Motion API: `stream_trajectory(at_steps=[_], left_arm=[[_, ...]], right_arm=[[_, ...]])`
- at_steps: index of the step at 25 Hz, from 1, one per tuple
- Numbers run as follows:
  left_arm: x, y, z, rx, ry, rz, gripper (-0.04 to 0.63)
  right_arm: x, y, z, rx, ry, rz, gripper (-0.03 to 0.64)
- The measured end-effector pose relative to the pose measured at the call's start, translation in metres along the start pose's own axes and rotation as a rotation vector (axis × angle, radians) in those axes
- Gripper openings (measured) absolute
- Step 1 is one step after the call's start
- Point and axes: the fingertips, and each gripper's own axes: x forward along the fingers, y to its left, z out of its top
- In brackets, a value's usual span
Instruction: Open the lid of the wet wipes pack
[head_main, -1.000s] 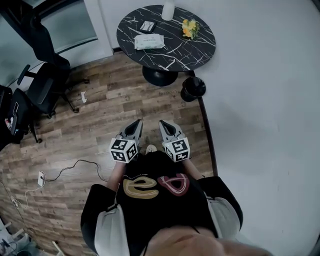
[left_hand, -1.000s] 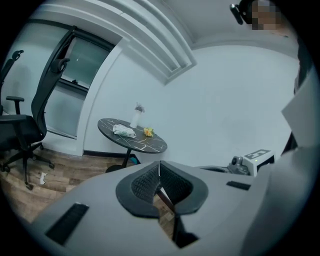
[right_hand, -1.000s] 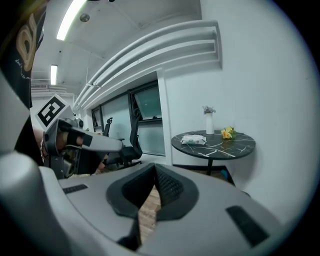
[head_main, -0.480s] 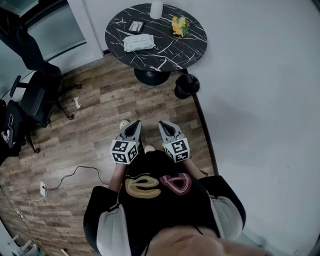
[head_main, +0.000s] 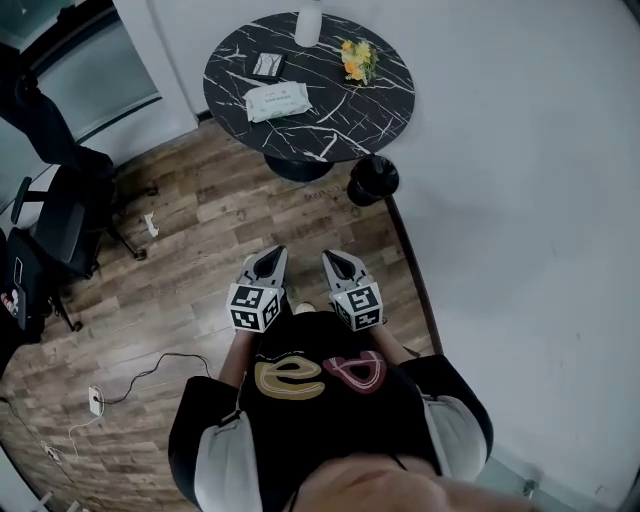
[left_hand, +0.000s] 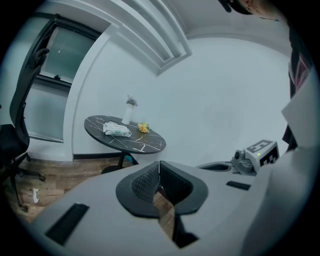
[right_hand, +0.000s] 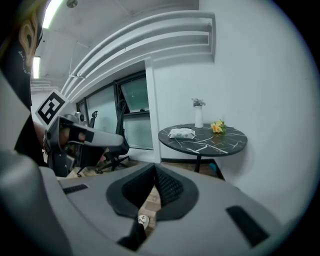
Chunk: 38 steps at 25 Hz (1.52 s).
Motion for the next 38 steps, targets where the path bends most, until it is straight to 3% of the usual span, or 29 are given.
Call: stream_trajectory(at_steps=[13,25,38], left_arm=[[0.057,0.105,0.065,0.032,0.022,-0.052,0.018],[0.076,0.163,0.098,0.093,0.062,-0.141,0.018],[0.085,0.201,0.12,0.068,0.042,-0.087,0.018]], right_arm=[[0.102,-0.017,0.061,0.034,-0.032,-0.075,0.011],[0.166,-0.016,0.098,0.075,-0.075,-0.191,0.012],[0.199,-0.032,0.127,0.062,-0.094,-0.19,0.012]])
